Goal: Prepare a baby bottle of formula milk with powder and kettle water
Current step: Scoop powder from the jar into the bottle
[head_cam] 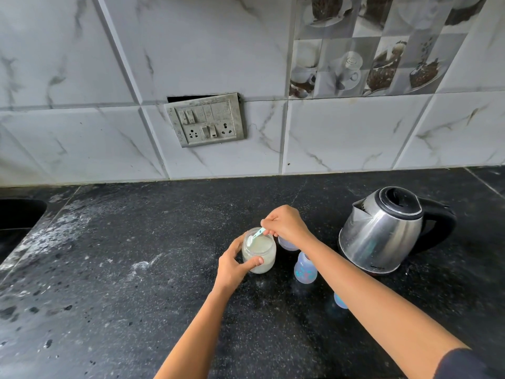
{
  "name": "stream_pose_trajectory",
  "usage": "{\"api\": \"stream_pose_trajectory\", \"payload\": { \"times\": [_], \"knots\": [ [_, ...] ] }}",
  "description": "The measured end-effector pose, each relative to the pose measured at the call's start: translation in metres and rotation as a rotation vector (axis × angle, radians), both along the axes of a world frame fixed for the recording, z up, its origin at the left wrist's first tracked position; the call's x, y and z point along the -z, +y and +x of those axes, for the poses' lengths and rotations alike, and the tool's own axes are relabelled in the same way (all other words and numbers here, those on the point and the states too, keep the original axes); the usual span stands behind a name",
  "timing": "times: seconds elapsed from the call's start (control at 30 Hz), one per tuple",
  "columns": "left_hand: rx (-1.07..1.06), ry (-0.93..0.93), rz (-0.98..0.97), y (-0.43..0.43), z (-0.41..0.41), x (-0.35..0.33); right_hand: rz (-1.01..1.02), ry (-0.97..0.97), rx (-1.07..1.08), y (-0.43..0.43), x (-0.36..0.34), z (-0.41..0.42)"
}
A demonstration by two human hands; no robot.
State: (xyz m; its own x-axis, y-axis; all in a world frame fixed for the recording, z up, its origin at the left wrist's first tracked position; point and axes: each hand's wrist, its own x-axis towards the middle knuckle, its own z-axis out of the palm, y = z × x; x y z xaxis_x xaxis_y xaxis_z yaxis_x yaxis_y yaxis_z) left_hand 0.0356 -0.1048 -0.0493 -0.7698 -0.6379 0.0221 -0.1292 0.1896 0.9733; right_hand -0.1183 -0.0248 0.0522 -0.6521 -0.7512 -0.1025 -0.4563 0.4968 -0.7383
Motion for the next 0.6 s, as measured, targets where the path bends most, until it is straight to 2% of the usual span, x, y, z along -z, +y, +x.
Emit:
{"api": "stream_pose_trajectory", "payload": {
  "times": [0.13, 0.27, 0.6],
  "knots": [
    [-0.012, -0.006, 0.023, 0.000, -0.001, 0.003, -0.027, 0.038, -0.033, -0.006, 0.002, 0.012],
    [-0.021, -0.025, 0.029, 0.000, -0.001, 0.004, -0.021, -0.026, -0.057, -0.021, 0.005, 0.027],
    [-0.006, -0.025, 0.007, 0.003, 0.001, -0.005, -0.137, -0.199, 0.068, 0.000, 0.000, 0.006]
  ]
}}
